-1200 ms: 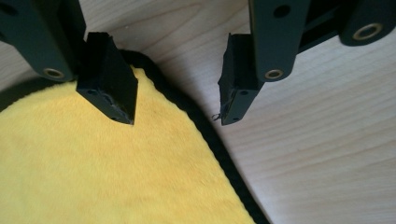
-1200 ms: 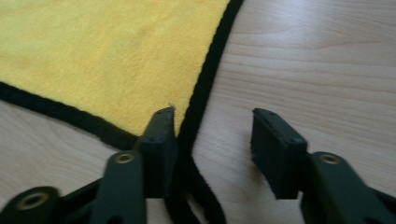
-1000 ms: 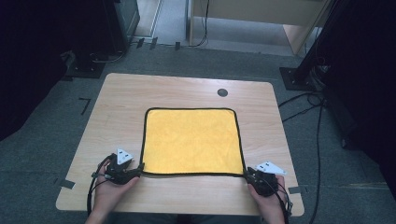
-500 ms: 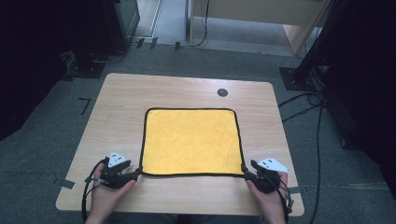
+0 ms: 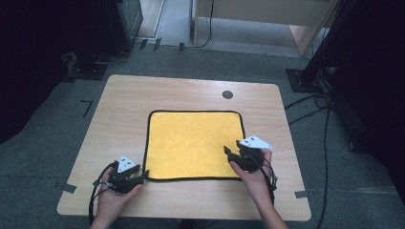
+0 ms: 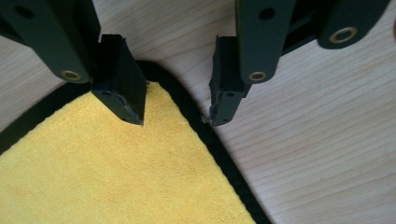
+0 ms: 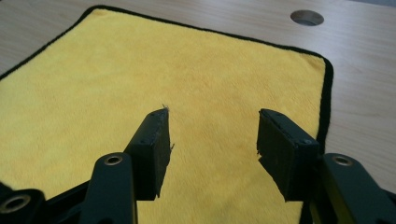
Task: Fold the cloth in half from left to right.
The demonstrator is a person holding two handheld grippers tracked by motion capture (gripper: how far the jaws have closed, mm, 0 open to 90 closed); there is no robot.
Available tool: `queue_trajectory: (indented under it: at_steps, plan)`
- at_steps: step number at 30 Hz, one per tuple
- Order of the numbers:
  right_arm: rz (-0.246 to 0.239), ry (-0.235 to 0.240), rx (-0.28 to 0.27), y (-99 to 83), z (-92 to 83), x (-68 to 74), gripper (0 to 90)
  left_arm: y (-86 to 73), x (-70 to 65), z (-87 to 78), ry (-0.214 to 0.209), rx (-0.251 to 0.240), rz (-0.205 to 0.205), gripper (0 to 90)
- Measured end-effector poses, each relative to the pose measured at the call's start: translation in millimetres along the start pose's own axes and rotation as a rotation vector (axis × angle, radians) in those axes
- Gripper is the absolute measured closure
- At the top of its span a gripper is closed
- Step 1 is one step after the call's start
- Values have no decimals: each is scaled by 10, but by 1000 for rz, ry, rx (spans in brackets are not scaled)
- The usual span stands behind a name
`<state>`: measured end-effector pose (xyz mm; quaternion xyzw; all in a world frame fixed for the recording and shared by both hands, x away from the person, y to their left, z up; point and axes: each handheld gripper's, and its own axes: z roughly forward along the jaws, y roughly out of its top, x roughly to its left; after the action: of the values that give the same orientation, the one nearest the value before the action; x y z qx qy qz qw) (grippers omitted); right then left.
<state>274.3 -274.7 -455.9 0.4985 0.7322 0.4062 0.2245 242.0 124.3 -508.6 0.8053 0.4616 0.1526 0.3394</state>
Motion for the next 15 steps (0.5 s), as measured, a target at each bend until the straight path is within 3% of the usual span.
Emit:
queue_trajectory:
  at_steps: [8,11,15]
  plan:
    - [5,40,-10,327,326,159,468,-14,-29,3,1,-9,31,719]
    - [-4,48,-6,395,406,214,475,-19,-32,-1,-6,-11,28,748]
    - [-31,69,-1,518,577,374,487,-15,-22,-14,-20,-18,6,856]
